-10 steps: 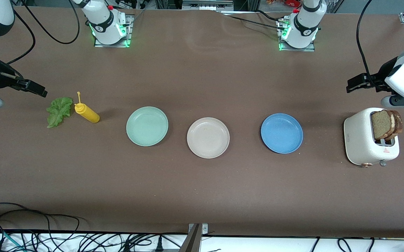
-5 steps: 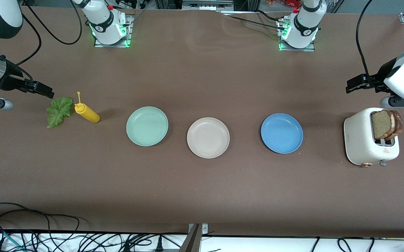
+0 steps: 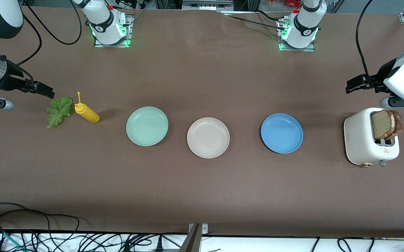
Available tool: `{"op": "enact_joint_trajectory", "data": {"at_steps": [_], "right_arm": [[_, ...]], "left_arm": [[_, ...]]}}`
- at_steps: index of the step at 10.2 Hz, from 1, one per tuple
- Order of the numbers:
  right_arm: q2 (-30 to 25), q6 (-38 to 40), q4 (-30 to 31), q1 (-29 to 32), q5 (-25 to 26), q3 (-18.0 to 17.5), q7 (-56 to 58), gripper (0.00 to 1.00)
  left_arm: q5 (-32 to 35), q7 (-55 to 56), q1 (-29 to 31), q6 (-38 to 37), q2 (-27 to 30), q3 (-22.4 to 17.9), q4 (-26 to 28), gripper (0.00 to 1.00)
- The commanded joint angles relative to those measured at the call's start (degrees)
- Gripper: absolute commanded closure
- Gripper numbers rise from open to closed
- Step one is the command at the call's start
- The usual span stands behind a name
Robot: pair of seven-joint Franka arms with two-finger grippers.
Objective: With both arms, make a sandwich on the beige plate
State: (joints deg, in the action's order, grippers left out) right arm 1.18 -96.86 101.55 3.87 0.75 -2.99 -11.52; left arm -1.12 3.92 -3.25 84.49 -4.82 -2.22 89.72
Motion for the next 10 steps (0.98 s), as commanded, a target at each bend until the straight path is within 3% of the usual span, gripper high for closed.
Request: {"op": "enact_joint_trajectory", "data": {"at_steps": [1,10], "right_arm": [[-0.04,0.27,-0.21,-0.09,-0.67,0.18,-0.26,0.00],[0.05,0.18,-0.30,-0.09,-0.67,0.18,-0.26,0.00]], "left_arm": [[-1.51,-1.20,0.00,-0.11,-0.63,-0.24,-1.47,0.00],[-1.43,-1.20,0.17,-0.11,-1.16,-0.24,-1.47,0.00]]}}
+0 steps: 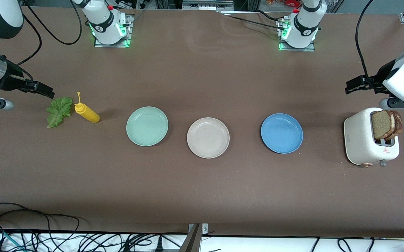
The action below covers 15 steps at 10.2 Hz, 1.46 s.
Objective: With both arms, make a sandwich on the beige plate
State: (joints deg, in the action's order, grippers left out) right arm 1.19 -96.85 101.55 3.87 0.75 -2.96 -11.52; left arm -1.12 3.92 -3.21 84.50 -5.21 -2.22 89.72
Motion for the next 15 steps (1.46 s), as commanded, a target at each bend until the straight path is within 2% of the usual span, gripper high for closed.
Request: {"op": "enact_joint_trajectory", "data": {"at_steps": [1,11,15], "right_arm": [[0.04,0.17,-0.30,-0.09,-0.67,0.15,-0.26,0.00],[0.04,0.08,-0.30,-0.09,-0.67,0.15,-0.26,0.00],[0.04,0.08,-0.30,-0.09,-0.67,0.15,-0.26,0.00]], "left_arm": [[-1.43,-1.20,0.22,-0.12,-0.77,-0.16,-1.47,0.00],[-0.99,-2.85,0.84,1.71,-1.38,-0.24,-0.51,0.00],[-0.37,-12.25,6.45,5.84,-4.10,-0.51,-0.51,0.00]]}}
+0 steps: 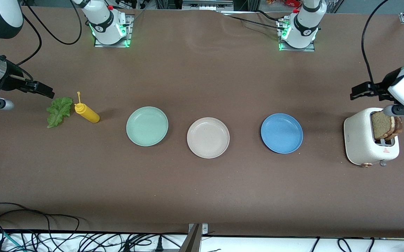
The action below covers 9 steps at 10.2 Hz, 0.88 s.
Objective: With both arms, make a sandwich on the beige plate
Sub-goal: 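Move the left gripper over the toaster and lower onto a bread slice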
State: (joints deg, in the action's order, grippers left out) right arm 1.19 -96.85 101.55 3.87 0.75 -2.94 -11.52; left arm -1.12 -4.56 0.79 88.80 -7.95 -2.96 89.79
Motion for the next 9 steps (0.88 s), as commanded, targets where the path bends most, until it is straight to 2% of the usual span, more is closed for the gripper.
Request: {"op": "enact_joint_trajectory", "data": {"at_steps": [1,3,6,9], "right_arm": [[0.04,0.08,-0.30,-0.09,-0.67,0.13,-0.26,0.00],[0.04,0.08,-0.30,-0.09,-0.67,0.13,-0.26,0.00],[0.04,0.08,-0.30,-0.09,-0.67,0.13,-0.26,0.00],[0.04,-0.01,-0.30,-0.09,-0.67,0.13,-0.26,0.00]], "left_arm": [[-0.38,-5.01,3.68,3.29,-2.33,0.24,-0.58,0.00],[-0.20,-5.55,5.36,6.02,-4.44,0.15,-0.58,0.00],[4.63,-9.05,6.94,11.11,-8.13,0.15,-0.58,0.00],[4.02,-11.43,10.28,15.78,-11.65,0.24,-0.49,0.00]]}}
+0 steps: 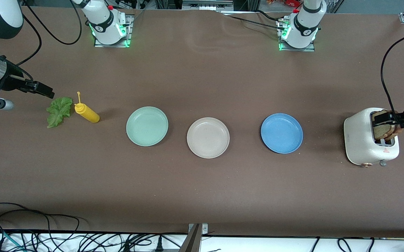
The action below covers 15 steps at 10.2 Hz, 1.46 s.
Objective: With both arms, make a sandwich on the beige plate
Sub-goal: 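Move the left gripper over the toaster and lower onto a bread slice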
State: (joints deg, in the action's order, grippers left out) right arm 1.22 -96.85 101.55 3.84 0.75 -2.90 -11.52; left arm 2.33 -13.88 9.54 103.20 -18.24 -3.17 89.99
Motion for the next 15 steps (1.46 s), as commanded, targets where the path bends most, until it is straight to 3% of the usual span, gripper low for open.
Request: {"op": "enact_joint_trajectory", "data": {"at_steps": [1,15], "right_arm": [[0.01,-0.01,-0.30,-0.07,-0.67,0.09,-0.26,0.00],[0.01,-0.01,-0.30,-0.07,-0.75,0.09,-0.26,0.00]], "left_arm": [[0.40,-2.64,1.80,1.65,-1.97,0.44,-0.60,0.00],[-2.68,-5.81,4.78,11.49,-1.54,0.62,8.53,0.00]]}}
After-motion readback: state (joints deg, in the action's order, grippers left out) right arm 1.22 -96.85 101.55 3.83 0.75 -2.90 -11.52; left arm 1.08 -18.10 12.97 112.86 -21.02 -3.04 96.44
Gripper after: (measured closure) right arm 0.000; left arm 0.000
